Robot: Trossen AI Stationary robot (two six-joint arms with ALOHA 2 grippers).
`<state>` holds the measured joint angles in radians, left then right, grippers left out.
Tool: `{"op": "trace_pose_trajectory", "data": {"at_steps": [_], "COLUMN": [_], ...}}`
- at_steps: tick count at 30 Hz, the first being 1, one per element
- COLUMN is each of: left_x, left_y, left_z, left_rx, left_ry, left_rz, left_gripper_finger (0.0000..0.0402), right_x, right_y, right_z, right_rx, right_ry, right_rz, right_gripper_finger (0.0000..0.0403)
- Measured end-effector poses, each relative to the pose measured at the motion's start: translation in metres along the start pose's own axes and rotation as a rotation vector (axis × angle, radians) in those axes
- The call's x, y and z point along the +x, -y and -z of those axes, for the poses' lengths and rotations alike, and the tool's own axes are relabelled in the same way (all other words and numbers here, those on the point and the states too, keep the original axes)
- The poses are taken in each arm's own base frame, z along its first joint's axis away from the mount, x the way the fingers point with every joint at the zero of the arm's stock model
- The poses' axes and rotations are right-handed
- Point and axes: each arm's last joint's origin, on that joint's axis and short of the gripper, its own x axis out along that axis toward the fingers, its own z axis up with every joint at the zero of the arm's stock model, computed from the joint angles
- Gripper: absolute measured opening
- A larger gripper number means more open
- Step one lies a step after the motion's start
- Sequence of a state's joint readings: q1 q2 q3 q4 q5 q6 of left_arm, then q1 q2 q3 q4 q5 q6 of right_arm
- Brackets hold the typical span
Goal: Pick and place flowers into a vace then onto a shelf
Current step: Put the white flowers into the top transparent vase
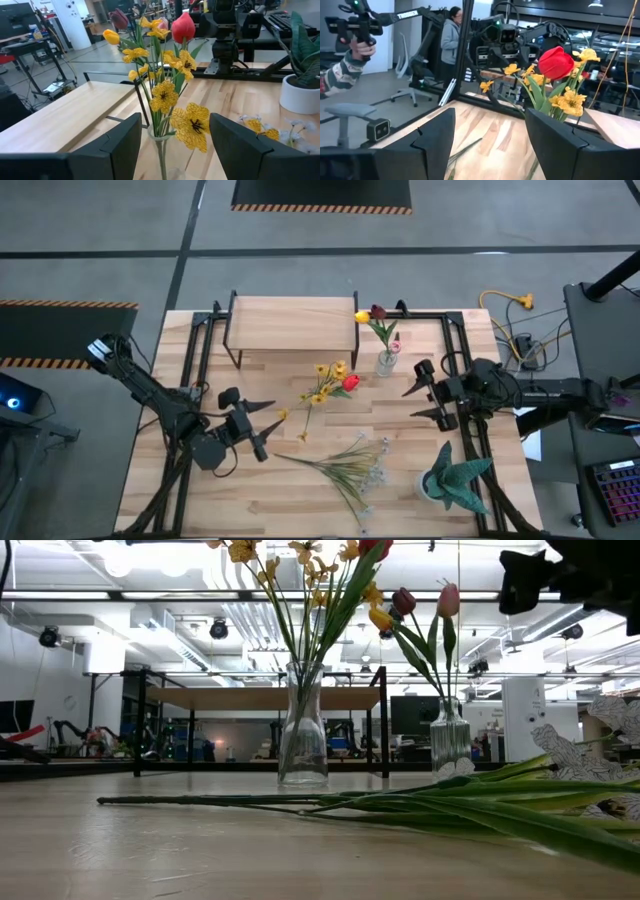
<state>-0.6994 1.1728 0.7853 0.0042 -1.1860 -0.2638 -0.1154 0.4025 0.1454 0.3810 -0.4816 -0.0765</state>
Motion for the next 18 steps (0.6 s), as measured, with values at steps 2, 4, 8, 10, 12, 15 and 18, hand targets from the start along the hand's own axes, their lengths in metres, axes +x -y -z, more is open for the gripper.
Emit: {"op": "trace_pose_trajectory", "data": {"at_steps": [2,4,8,10,12,15,18], "left_x": [0.0,0.001,0.002,0.002,0.002,0.002,0.003], "left_y": [0.0,0.0,-0.001,-0.001,-0.001,-0.002,-0.002], "left_z": [0.0,0.0,0.003,0.004,0.007,0.01,0.015], "left_rx": [0.0,0.0,-0.01,-0.027,-0.041,-0.053,-0.053], "left_ry": [0.0,-0.001,-0.005,-0.006,-0.009,-0.012,-0.018], "left_rz": [0.0,-0.003,-0.007,-0.008,-0.009,-0.01,-0.011], "left_gripper_finger": [0.0216,0.0216,0.0216,0.0216,0.0216,0.0216,0.0216], "right_x": [0.0,0.0,0.0,0.0,0.0,0.0,0.0], "right_y": [0.0,0.0,0.0,0.0,0.0,0.0,0.0], "right_z": [0.0,-0.002,-0.003,-0.003,-0.004,-0.003,-0.004], "right_rx": [0.011,0.02,0.023,0.022,0.02,0.018,0.017], "right_ry": [0.0,-0.001,0.004,0.004,0.005,0.005,0.005], "right_rz": [-0.001,-0.002,-0.002,-0.001,0.0,0.0,0.002], "right_gripper_finger": [0.0233,0.0233,0.0233,0.023,0.0222,0.0202,0.0173]}}
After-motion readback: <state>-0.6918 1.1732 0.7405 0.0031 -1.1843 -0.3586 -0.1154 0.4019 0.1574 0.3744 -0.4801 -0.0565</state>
